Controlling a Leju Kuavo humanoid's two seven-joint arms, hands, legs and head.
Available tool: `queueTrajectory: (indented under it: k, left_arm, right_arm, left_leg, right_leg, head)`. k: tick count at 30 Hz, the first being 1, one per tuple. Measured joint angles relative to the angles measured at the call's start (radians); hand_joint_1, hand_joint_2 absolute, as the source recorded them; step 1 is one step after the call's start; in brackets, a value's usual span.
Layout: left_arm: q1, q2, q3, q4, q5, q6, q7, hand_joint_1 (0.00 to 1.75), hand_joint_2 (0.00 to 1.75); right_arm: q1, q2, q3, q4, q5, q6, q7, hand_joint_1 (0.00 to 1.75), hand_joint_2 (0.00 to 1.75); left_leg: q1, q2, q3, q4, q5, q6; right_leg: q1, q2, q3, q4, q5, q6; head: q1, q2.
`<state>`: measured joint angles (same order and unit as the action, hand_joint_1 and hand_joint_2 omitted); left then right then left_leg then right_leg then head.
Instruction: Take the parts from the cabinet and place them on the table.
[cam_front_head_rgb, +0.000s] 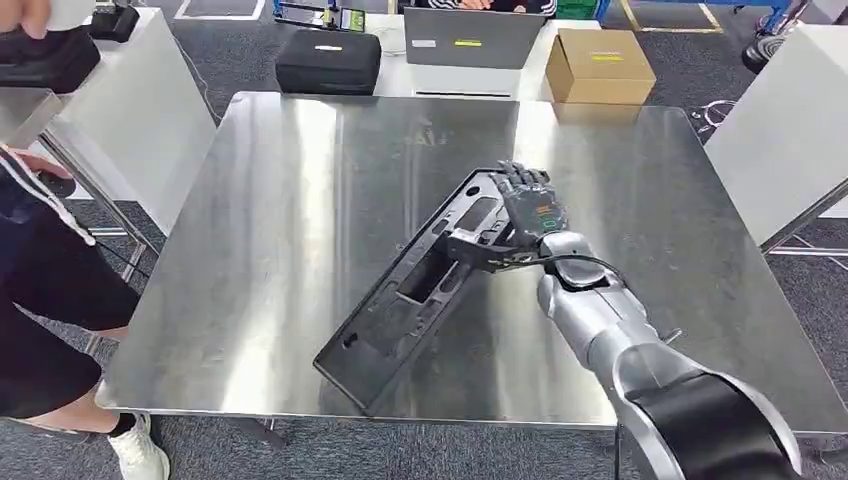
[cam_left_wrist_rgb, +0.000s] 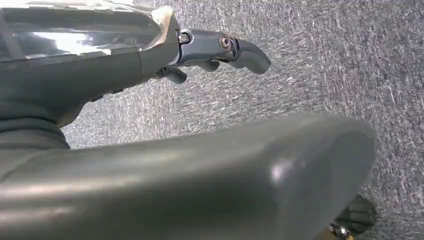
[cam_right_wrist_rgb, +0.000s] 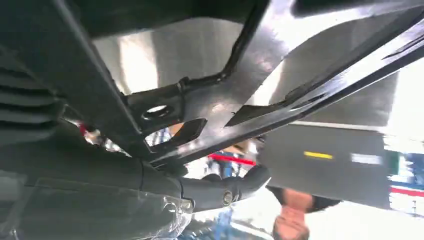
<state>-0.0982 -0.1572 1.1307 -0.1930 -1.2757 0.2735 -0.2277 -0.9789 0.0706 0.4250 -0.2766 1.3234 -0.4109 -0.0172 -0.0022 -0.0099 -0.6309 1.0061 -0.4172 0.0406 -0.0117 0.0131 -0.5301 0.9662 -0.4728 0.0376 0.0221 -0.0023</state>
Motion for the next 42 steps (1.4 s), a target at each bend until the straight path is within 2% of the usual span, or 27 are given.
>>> queueTrajectory:
  k: [3, 4, 5, 12, 20, 27, 29, 32, 36, 42]
  left_arm:
    - [0.000, -0.001, 0.000, 0.000, 0.000, 0.000, 0.000, 0.00, 0.00]
    - [0.000, -0.001, 0.000, 0.000, 0.000, 0.000, 0.001, 0.00, 0.00]
    - [0.000, -0.001, 0.000, 0.000, 0.000, 0.000, 0.001, 0.00, 0.00]
    - [0.001, -0.002, 0.000, 0.000, 0.000, 0.000, 0.001, 0.00, 0.00]
    - [0.001, -0.004, 0.000, 0.000, 0.002, 0.001, -0.001, 0.00, 0.00]
    - [0.001, -0.009, 0.000, 0.000, 0.002, 0.009, -0.002, 0.00, 0.00]
    - [0.001, -0.010, 0.000, 0.000, 0.004, 0.011, -0.001, 0.00, 0.00]
    - [0.001, -0.011, 0.000, 0.000, 0.008, 0.021, -0.001, 0.00, 0.00]
    - [0.001, -0.011, 0.000, 0.000, 0.008, 0.023, -0.008, 0.00, 0.00]
    - [0.001, -0.012, 0.000, 0.000, 0.000, 0.023, -0.011, 0.00, 0.00]
  right_arm:
    - [0.000, 0.012, 0.023, -0.001, 0.006, 0.000, -0.001, 0.00, 0.00]
    - [0.000, 0.014, 0.027, -0.001, 0.006, 0.000, -0.001, 0.00, 0.00]
    - [0.000, 0.016, 0.030, -0.001, 0.006, -0.001, -0.001, 0.00, 0.00]
    - [-0.001, 0.021, 0.051, -0.001, 0.025, 0.002, -0.023, 0.00, 0.00]
    - [-0.009, 0.059, 0.124, -0.001, 0.104, 0.072, -0.022, 0.00, 0.00]
    - [-0.008, 0.072, 0.140, -0.001, 0.105, 0.084, 0.070, 0.00, 0.00]
    - [-0.008, 0.073, 0.140, -0.001, 0.099, 0.091, 0.079, 0.00, 0.00]
    - [-0.009, 0.071, 0.128, -0.001, 0.064, 0.126, 0.155, 0.00, 0.00]
    - [-0.020, 0.047, 0.108, 0.000, 0.063, 0.179, 0.253, 0.00, 0.00]
    - [-0.043, -0.013, 0.087, 0.002, 0.081, 0.226, 0.335, 0.00, 0.00]
  left_leg:
    - [-0.001, 0.000, 0.000, 0.000, 0.002, 0.004]
    - [-0.001, -0.001, 0.000, 0.000, 0.002, 0.004]
    - [-0.001, -0.001, 0.000, 0.000, 0.003, 0.004]
    - [0.000, 0.001, 0.001, 0.000, 0.004, 0.006]
    - [0.002, 0.001, 0.002, 0.000, 0.004, 0.005]
    - [0.002, 0.001, 0.002, 0.000, 0.004, 0.005]
    - [0.002, 0.001, 0.002, 0.000, 0.004, 0.005]
    - [0.002, 0.001, 0.002, 0.000, 0.004, 0.005]
    - [0.002, 0.001, 0.002, 0.000, 0.004, 0.005]
    - [0.002, 0.001, 0.002, 0.000, 0.004, 0.005]
  right_leg:
    - [-0.001, -0.002, 0.000, -0.001, 0.001, 0.003]
    - [-0.001, -0.002, 0.000, -0.001, 0.002, 0.009]
    - [-0.001, -0.002, 0.000, -0.001, 0.003, 0.010]
    - [0.000, -0.001, 0.001, 0.000, 0.004, 0.012]
    - [0.002, -0.001, 0.001, 0.000, 0.004, 0.011]
    - [0.002, -0.001, 0.001, 0.000, 0.004, 0.011]
    - [0.002, -0.001, 0.001, 0.000, 0.004, 0.011]
    - [0.002, -0.001, 0.001, 0.000, 0.004, 0.011]
    - [0.002, -0.002, 0.001, 0.000, 0.004, 0.011]
    - [0.002, -0.001, 0.001, 0.000, 0.004, 0.011]
  head:
    - [0.000, 0.000]
    - [0.000, 0.000]
    - [0.000, 0.000]
    - [-0.001, 0.000]
    - [-0.001, 0.000]
    - [-0.001, 0.000]
    - [0.000, 0.000]
    - [-0.001, 0.000]
    - [-0.001, 0.000]
    - [0.000, 0.000]
